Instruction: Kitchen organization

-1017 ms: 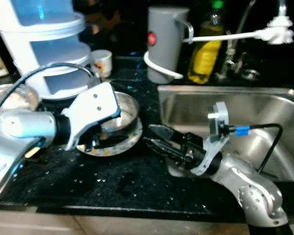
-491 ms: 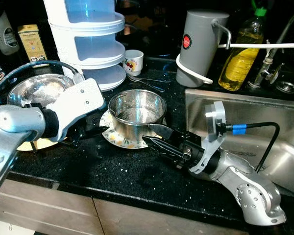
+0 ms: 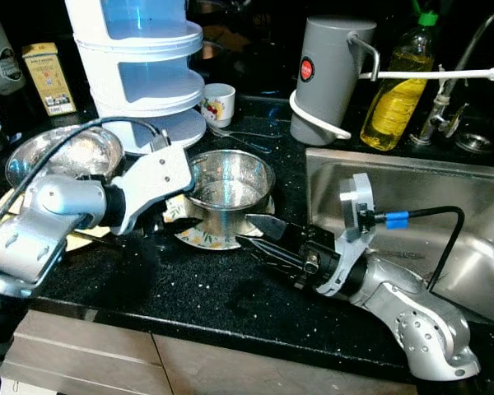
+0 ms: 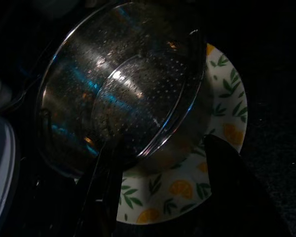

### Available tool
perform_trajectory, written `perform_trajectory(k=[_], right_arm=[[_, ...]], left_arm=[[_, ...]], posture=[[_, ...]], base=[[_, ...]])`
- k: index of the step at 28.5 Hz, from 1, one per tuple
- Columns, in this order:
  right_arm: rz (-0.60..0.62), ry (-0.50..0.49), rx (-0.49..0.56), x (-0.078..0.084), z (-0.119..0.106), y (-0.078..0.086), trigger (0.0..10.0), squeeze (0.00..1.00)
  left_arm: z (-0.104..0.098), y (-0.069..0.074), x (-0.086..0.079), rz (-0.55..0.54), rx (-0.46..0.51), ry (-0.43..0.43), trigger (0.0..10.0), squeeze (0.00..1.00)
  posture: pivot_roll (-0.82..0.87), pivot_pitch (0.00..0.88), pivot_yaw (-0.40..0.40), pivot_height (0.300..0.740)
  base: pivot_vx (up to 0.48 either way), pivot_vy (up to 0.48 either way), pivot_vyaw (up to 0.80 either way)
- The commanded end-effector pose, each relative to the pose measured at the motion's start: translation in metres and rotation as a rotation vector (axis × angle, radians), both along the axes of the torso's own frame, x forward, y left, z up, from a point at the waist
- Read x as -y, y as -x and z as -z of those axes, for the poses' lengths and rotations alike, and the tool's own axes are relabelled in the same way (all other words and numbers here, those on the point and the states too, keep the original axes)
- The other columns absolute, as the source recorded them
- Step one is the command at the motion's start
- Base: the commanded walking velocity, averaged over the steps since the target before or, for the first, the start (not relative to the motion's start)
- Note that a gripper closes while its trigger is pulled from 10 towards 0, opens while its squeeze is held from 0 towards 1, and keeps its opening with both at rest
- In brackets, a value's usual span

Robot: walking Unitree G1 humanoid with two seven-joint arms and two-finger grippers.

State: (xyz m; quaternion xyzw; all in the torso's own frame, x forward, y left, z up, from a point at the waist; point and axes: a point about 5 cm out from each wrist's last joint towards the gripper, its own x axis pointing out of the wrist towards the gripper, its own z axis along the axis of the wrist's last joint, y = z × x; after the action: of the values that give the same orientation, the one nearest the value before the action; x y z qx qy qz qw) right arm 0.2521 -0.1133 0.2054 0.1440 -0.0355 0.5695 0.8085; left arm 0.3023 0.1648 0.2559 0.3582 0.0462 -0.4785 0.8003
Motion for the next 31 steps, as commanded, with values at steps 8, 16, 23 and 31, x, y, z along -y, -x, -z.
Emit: perform_trajectory(k=[8,16,23,31], right_arm=[[0.019,0.014,0.01,0.002,-0.001,0.003,10.0,0.0],[0.025,0.013,0.012,0.001,-0.001,0.003,10.0,0.0],[0.025,0.012,0.012,0.0,-0.001,0.002,10.0,0.0],[0.028,0.015,0.014,0.0,-0.002,0.004,10.0,0.0]], left_arm=[[0.009,-0.013,0.002,0.072,-0.046,-0.085,10.0,0.0],[0.004,-0.021,0.002,0.119,-0.049,-0.114,10.0,0.0],[0.007,-0.029,0.005,0.163,-0.057,-0.129,10.0,0.0],[0.009,-0.034,0.011,0.258,-0.112,-0.157,0.0,0.0]], posture=[[-0.08,0.0,-0.018,0.74],[-0.08,0.0,-0.016,0.74],[-0.08,0.0,-0.014,0.74],[-0.1,0.0,-0.004,0.74]], base=[[0.0,0.0,0.0],[0.0,0.0,0.0],[0.0,0.0,0.0],[0.0,0.0,0.0]])
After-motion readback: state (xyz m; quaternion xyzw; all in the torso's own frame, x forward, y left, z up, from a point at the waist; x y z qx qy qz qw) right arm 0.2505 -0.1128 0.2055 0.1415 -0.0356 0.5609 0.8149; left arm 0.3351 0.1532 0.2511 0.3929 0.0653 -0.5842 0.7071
